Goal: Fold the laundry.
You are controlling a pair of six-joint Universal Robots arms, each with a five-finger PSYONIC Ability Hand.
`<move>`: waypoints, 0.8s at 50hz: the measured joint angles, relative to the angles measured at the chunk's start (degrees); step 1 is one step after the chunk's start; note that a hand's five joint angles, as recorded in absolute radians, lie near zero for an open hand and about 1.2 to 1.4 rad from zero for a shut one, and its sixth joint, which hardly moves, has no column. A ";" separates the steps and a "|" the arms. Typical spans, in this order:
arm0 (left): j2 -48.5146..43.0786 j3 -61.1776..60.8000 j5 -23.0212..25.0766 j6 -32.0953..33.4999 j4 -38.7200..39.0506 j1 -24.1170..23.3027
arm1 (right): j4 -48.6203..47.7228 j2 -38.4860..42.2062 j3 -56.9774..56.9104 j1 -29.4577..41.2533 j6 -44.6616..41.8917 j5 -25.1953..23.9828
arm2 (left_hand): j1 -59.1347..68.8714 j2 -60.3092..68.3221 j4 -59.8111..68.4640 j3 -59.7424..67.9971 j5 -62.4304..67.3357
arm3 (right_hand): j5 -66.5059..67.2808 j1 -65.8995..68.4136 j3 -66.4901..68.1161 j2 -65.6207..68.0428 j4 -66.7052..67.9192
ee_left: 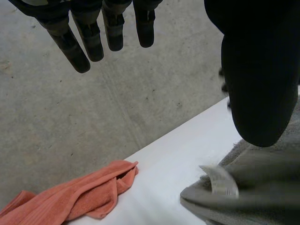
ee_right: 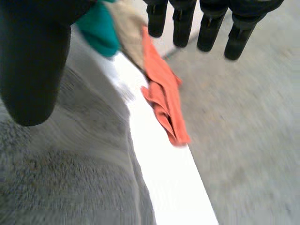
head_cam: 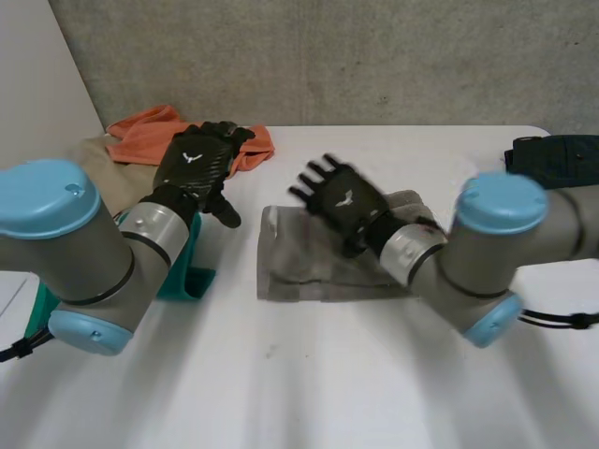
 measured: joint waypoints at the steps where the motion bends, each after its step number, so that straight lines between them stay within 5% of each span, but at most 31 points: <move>1: -0.31 0.43 -0.03 0.07 -0.01 -0.30 | 0.41 -1.49 1.01 -0.62 2.71 1.06 | 0.00 0.00 0.00 0.00 0.00 | -1.47 -0.74 -1.43 -1.14 -1.42; 7: -4.39 5.46 -0.23 1.10 -0.58 -4.38 | 5.10 -9.39 7.08 -5.96 19.28 9.59 | 0.00 0.00 0.00 0.00 0.00 | -1.63 -0.76 -2.06 -1.42 -2.17; 15: -13.87 15.92 -0.23 8.39 -7.96 -11.76 | 15.85 -10.99 9.55 -12.30 24.54 17.36 | 0.22 0.12 0.15 0.14 0.09 | -1.63 -0.76 -2.06 -1.42 -2.17; 24: -21.57 23.88 -2.93 16.62 -20.25 -14.96 | 18.64 -8.10 10.33 -14.92 23.68 17.10 | 2.42 2.93 3.21 2.44 2.55 | 1.97 2.58 1.47 2.02 1.28; 27: -21.46 23.68 -5.16 16.86 -21.27 -14.74 | 16.58 -6.29 10.36 -15.57 22.42 17.47 | 2.42 3.20 3.22 2.66 2.56 | 32.00 34.48 31.63 33.26 31.05; 30: -20.06 22.29 -6.95 16.39 -20.95 -14.39 | 14.71 -5.28 10.36 -16.09 20.40 18.38 | 2.42 3.20 3.22 2.66 2.57 | 49.65 48.25 50.33 51.88 49.78; 40: -8.36 10.88 -9.00 12.83 -14.84 -11.14 | 6.94 -8.60 8.21 -13.07 3.42 21.14 | 2.22 3.10 3.10 2.55 2.39 | 52.56 48.54 53.98 53.78 54.05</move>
